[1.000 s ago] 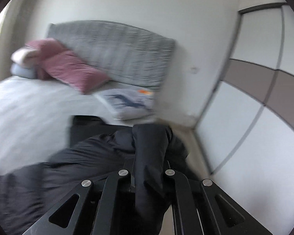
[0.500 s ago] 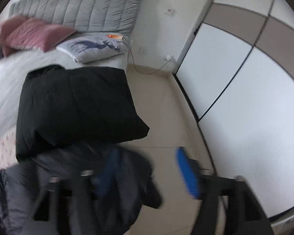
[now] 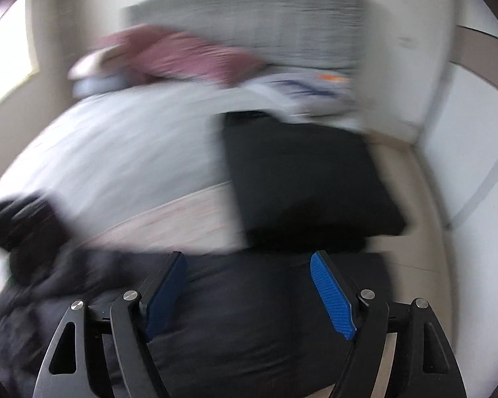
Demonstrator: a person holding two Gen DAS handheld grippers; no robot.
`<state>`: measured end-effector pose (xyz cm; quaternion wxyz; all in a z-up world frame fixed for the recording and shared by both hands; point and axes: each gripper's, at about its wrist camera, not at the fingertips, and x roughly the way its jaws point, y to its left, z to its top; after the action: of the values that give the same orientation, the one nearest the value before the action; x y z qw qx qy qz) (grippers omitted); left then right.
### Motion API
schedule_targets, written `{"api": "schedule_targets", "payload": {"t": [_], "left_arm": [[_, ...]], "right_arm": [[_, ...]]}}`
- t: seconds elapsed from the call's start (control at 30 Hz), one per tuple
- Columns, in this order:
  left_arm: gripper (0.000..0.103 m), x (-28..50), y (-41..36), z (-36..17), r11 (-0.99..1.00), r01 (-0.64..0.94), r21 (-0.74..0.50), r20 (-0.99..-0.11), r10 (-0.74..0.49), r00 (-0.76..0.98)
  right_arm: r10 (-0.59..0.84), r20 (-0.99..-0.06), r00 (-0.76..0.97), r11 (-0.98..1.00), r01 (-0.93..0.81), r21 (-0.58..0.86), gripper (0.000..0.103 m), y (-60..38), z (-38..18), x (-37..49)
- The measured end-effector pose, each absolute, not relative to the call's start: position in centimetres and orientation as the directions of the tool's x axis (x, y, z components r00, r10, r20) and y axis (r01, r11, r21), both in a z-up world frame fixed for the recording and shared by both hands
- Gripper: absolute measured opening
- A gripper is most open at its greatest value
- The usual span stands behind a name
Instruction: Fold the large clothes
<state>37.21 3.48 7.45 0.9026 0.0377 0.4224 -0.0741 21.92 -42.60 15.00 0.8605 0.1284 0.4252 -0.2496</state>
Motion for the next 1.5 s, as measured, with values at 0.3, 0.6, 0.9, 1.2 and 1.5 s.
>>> {"api": "schedule_targets", "payload": {"t": [0.3, 0.6, 0.9, 1.2, 1.5], "left_arm": [[0.081, 28.0, 1.1, -1.9, 0.89, 0.455, 0.026, -0.816, -0.244, 0.524], [0.09, 23.7, 13.4, -2.3, 0.94, 0.34, -0.005, -0.786, -0.214, 0.581], [0.09, 14.3, 10.4, 3.6, 0.89, 0.457, 0.007, -0.762, -0.291, 0.578], [0.09, 5.3, 4.0, -0.4, 0.802, 0.592, 0.075, -0.881, -0.224, 0.415], [0.09, 2.2, 8.9, 4.3, 0.895, 0.443, -0.056, -0.888, -0.248, 0.387]], "right_arm": [[-0.095, -0.833, 0.546, 0.982, 0.191, 0.012, 0.082, -27.7, 4.5, 18.3], [-0.114, -0.791, 0.601, 0.901, 0.398, 0.173, 0.09, -36.6, 2.1, 8.2], [-0.103, -0.773, 0.626, 0.952, 0.287, 0.105, 0.09, -28.7, 9.9, 2.0], [0.108, -0.908, 0.405, 0.987, 0.068, 0.147, 0.09, -16.2, 6.0, -1.9], [0.044, -0.903, 0.426, 0.974, 0.182, 0.133, 0.09, -18.3, 10.2, -7.3]]}}
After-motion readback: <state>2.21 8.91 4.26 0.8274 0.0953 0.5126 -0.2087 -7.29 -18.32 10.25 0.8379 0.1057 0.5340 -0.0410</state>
